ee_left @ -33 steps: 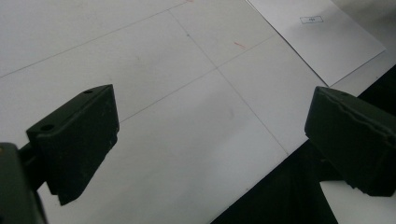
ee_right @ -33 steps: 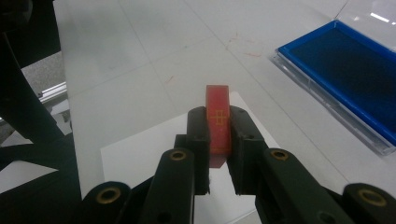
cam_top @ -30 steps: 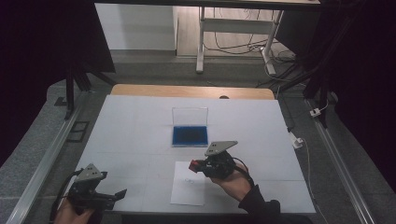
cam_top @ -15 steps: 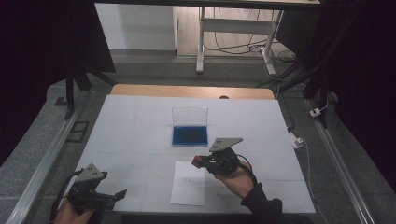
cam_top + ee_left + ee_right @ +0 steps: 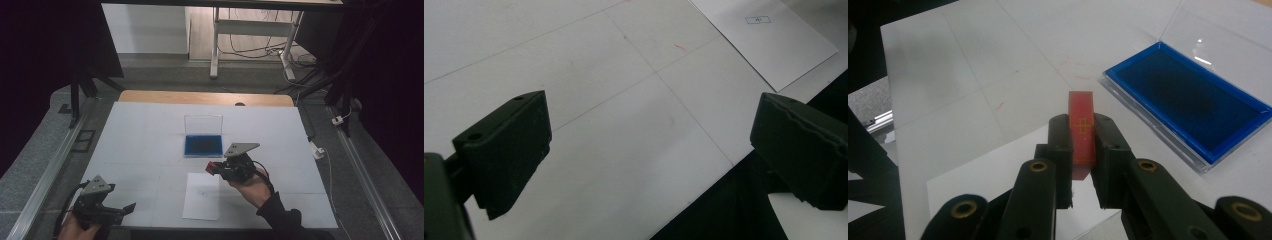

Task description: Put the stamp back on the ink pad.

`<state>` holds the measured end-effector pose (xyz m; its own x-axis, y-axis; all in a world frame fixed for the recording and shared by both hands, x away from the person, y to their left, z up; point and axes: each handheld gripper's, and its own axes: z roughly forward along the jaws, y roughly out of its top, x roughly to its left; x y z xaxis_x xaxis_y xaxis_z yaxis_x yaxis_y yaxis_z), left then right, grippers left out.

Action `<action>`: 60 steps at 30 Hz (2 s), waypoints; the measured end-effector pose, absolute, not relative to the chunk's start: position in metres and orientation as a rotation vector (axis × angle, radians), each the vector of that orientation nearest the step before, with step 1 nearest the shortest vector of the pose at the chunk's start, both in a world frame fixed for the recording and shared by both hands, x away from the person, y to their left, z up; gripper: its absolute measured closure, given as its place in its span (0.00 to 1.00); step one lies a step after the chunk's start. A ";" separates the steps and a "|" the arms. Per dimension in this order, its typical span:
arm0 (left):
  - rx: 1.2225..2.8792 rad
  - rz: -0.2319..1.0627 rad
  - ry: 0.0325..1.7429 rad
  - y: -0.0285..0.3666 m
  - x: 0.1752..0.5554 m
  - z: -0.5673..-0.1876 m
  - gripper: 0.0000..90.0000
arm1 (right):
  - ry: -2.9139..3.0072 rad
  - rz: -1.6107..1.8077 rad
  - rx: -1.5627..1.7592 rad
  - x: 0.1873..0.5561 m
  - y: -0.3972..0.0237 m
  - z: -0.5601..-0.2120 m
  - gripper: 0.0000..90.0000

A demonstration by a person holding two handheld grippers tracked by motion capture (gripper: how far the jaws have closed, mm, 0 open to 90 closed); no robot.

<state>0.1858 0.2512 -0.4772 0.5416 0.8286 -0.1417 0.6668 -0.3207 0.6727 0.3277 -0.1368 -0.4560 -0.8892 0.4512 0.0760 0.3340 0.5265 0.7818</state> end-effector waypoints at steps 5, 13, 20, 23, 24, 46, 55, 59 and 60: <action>2.082 0.297 1.201 0.251 0.186 -0.477 0.04 | 2.615 1.302 0.684 0.333 -0.136 -0.455 0.89; 2.083 0.300 1.200 0.251 0.185 -0.477 0.04 | 2.611 1.293 0.685 0.343 -0.133 -0.455 0.89; 2.083 0.299 1.200 0.251 0.185 -0.477 0.04 | 2.598 1.281 0.690 0.354 -0.131 -0.456 0.89; 2.082 0.299 1.201 0.251 0.186 -0.477 0.04 | 2.593 1.276 0.687 0.358 -0.129 -0.457 0.89; 2.083 0.299 1.199 0.251 0.186 -0.477 0.04 | 2.592 1.267 0.694 0.359 -0.129 -0.458 0.89; 2.083 0.292 1.199 0.252 0.186 -0.477 0.04 | 2.564 1.213 0.784 0.407 -0.116 -0.464 0.89; 2.084 0.290 1.199 0.252 0.186 -0.477 0.04 | 2.564 1.188 0.804 0.424 -0.109 -0.471 0.89; 2.084 0.290 1.198 0.252 0.186 -0.477 0.04 | 2.565 1.170 0.799 0.431 -0.104 -0.475 0.89; 2.084 0.290 1.198 0.252 0.186 -0.477 0.04 | 2.567 1.160 0.799 0.432 -0.103 -0.476 0.89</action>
